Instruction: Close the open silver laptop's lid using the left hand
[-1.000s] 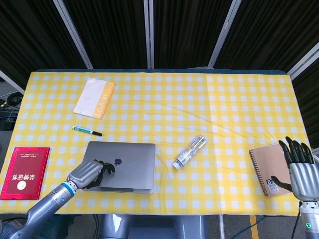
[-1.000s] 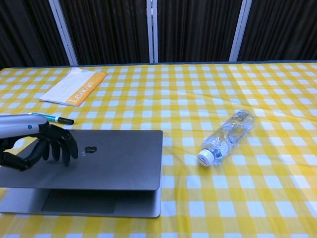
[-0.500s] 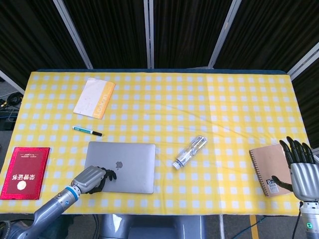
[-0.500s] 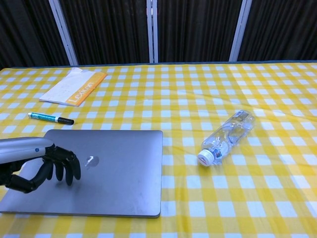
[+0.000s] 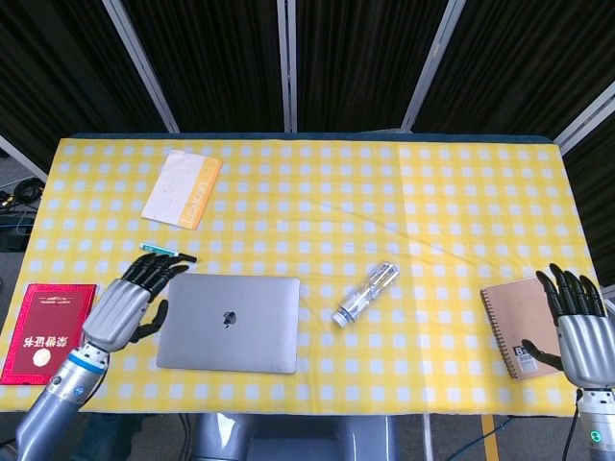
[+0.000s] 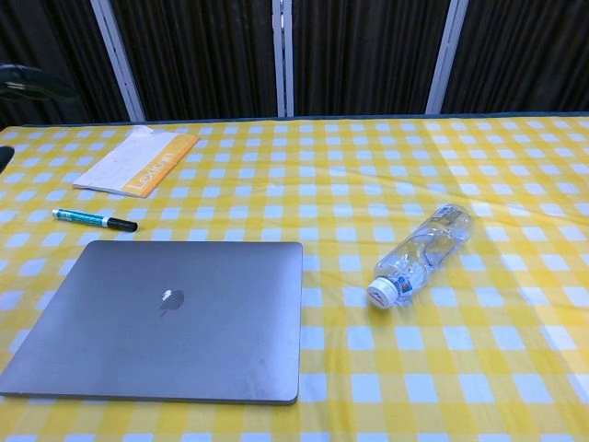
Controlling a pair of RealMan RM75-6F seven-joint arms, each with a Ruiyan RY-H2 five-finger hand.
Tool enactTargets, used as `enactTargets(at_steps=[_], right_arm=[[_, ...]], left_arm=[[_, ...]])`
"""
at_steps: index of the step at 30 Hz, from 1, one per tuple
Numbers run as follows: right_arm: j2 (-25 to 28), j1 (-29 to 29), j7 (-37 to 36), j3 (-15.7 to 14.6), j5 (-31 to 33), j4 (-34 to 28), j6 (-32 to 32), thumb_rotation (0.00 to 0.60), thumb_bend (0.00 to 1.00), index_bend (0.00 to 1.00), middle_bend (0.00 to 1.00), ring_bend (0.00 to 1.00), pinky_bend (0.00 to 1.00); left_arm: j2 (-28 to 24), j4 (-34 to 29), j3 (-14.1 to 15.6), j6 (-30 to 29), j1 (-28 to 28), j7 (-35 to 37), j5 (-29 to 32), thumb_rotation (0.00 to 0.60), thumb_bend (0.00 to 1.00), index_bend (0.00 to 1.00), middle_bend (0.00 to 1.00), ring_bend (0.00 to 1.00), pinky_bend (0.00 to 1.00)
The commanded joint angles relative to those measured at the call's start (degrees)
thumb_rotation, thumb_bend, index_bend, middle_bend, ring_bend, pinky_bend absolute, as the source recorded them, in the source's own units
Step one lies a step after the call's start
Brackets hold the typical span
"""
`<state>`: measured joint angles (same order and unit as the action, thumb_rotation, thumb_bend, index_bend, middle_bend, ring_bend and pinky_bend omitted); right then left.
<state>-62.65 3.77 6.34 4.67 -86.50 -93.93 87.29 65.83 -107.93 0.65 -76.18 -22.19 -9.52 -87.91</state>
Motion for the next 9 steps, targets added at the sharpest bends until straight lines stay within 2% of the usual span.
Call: enactTargets(at_steps=[1, 5, 9], right_arm=[[-0.03, 0.02, 0.27, -0.10, -0.34, -0.13, 0.13, 0.600, 0.00, 0.05, 0.00, 0.00, 0.00], [-0.08, -0.10, 0.39, -0.18, -0.83, -0.39, 0.59, 0.600, 0.00, 0.04, 0.00, 0.00, 0.00], [-0.15, -0.13, 0.50, -0.33, -1.30, -0.39, 0.79, 0.600, 0.00, 0.02, 0.00, 0.00, 0.00]], left_arm=[[-3.00, -4.19, -1.21, -9.04, 7.42, -13.13, 5.62, 0.600, 0.00, 0.00, 0.00, 0.00, 0.00], [-1.43, -2.24, 0.34, -14.51, 12.03, -14.85, 5.22, 0.600, 0.00, 0.00, 0.00, 0.00, 0.00], [-0.22, 0.67, 1.27, -15.05, 13.95, -12.32, 4.89, 0.600, 0.00, 0.00, 0.00, 0.00, 0.00]])
